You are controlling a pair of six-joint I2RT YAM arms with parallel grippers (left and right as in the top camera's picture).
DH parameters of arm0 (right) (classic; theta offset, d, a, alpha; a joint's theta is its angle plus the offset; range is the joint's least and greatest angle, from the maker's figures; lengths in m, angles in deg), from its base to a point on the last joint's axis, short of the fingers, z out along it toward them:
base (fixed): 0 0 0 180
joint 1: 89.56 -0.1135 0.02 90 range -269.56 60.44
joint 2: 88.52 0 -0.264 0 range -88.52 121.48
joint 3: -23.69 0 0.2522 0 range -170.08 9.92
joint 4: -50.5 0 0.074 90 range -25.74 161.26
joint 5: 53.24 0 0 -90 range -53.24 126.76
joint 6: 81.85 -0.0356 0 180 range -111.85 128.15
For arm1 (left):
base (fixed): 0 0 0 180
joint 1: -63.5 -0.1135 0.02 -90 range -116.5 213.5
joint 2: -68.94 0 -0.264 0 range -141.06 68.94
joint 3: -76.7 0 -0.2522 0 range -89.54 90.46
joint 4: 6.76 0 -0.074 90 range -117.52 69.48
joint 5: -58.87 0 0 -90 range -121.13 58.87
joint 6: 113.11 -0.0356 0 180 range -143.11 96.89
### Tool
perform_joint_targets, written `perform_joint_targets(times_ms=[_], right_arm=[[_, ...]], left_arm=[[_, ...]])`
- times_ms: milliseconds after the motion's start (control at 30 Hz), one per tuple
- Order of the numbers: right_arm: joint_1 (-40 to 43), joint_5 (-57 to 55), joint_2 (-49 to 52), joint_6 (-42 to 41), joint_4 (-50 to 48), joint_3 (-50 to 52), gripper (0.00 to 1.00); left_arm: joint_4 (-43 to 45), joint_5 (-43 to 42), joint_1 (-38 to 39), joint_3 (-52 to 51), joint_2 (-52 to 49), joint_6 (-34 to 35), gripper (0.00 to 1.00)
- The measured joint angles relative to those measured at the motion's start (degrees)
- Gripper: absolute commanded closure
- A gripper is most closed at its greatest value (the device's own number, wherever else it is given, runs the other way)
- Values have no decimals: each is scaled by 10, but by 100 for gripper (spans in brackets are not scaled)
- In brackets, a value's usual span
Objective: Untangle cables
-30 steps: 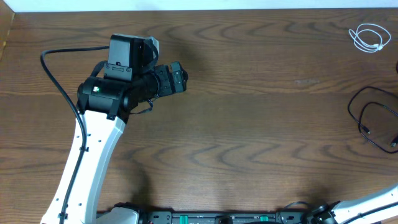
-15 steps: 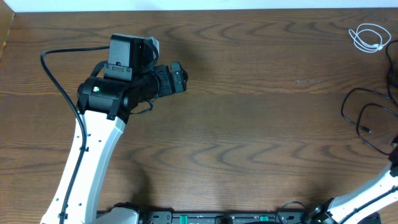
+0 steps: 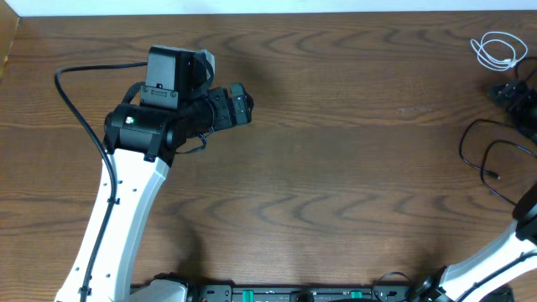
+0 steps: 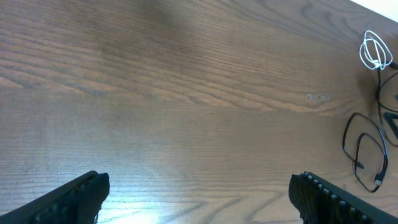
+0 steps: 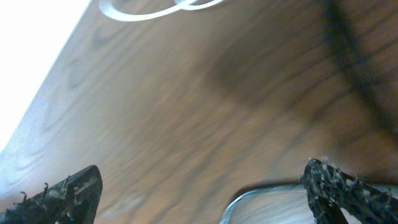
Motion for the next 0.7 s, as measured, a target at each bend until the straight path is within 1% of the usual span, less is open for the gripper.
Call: perform_joint_targets(times_ms=[100, 200, 433, 533, 700], right_arm=[[-14, 14, -52, -3, 34, 2, 1], [-27, 25, -111, -9, 47, 2, 1], [-41, 56, -279, -16, 97, 1, 1], [-53, 72, -330, -6, 127, 1, 1], [-97, 99, -416, 35, 198, 1, 1]], left_arm=[[0, 0, 0, 0, 0, 0, 2], [0, 0, 0, 0, 0, 0, 2], [0, 0, 0, 0, 0, 0, 2], [0, 0, 0, 0, 0, 0, 3], [0, 0, 0, 0, 0, 0, 2]])
